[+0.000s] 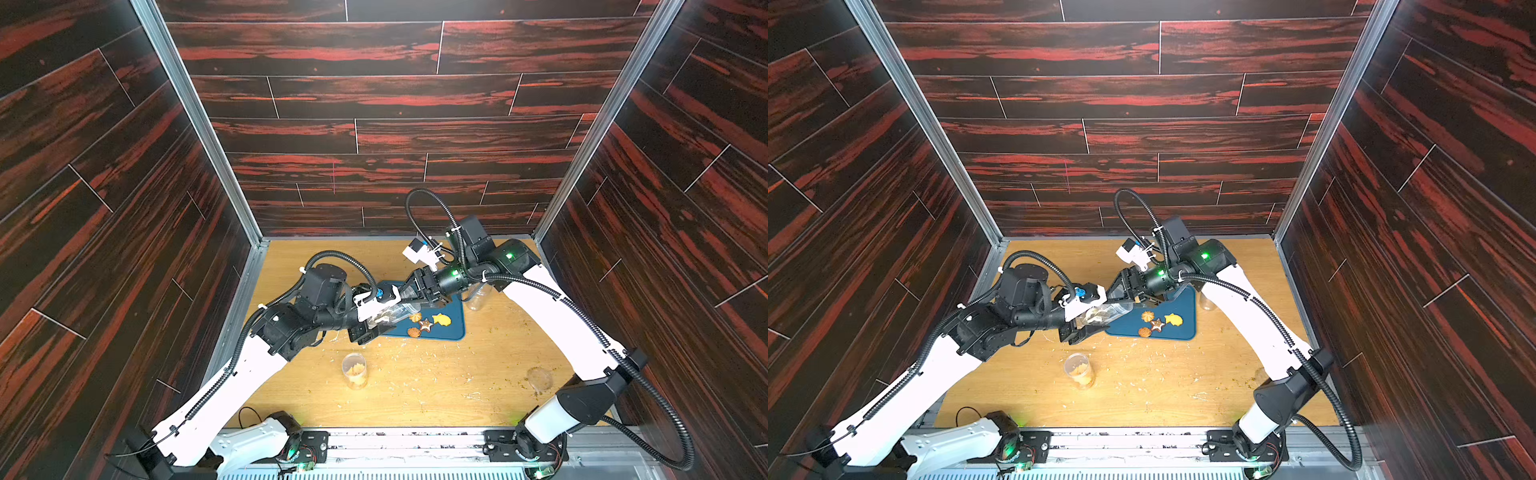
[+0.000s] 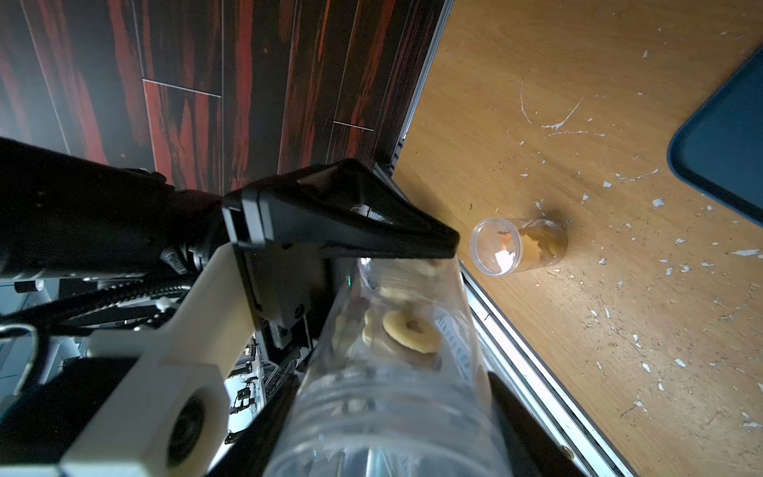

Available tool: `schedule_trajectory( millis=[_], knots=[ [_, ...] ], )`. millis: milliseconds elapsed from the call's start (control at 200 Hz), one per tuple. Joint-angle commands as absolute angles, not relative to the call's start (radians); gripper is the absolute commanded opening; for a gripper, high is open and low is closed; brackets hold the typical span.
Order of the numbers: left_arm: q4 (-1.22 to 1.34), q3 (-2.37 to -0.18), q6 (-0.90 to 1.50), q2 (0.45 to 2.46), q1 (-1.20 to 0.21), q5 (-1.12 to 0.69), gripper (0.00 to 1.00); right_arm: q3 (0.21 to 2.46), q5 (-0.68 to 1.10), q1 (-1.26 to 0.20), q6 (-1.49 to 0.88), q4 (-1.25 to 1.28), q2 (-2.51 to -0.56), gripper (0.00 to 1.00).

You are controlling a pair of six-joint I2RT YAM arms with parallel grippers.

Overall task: Pour the cookies out of the jar
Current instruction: Pick up the jar from the center of the board.

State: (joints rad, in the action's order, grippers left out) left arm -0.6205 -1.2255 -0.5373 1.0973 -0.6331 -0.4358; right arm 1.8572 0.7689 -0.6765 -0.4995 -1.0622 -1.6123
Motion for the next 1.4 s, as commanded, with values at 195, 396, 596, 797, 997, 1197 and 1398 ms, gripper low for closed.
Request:
schedule_trajectory(
  millis=[195, 396, 596, 797, 997, 1197, 1398],
  knots=[
    [-0.638, -1.197, -0.537, 1.047, -0.629, -0.411, 0.47, 1.858, 0.818, -0.683, -0.488, -1.097, -1.634, 0.54],
    [-0.638, -1.195, -0.538, 1.037, -0.629, -0.399, 0.47, 1.858, 0.804, -0.683, -0.498, -1.088, -1.632, 0.63],
    [-0.637, -1.193, -0.542, 1.037, -0.629, -0.396, 0.58, 1.856, 0.819, -0.684, -0.519, -1.059, -1.632, 0.6],
    [-0.647, -1.167, -0.558, 1.024, -0.627, -0.368, 0.72, 1.861, 0.843, -0.682, -0.523, -1.051, -1.635, 0.57],
    [-0.656, -1.153, -0.577, 1.001, -0.627, -0.325, 0.73, 1.873, 0.847, -0.68, -0.52, -1.064, -1.644, 0.57],
    [-0.664, -1.144, -0.591, 0.989, -0.627, -0.31, 0.71, 1.879, 0.855, -0.68, -0.52, -1.067, -1.656, 0.57],
    [-0.658, -1.157, -0.583, 1.0, -0.627, -0.311, 0.62, 1.884, 0.859, -0.68, -0.518, -1.066, -1.664, 0.6]
  ],
)
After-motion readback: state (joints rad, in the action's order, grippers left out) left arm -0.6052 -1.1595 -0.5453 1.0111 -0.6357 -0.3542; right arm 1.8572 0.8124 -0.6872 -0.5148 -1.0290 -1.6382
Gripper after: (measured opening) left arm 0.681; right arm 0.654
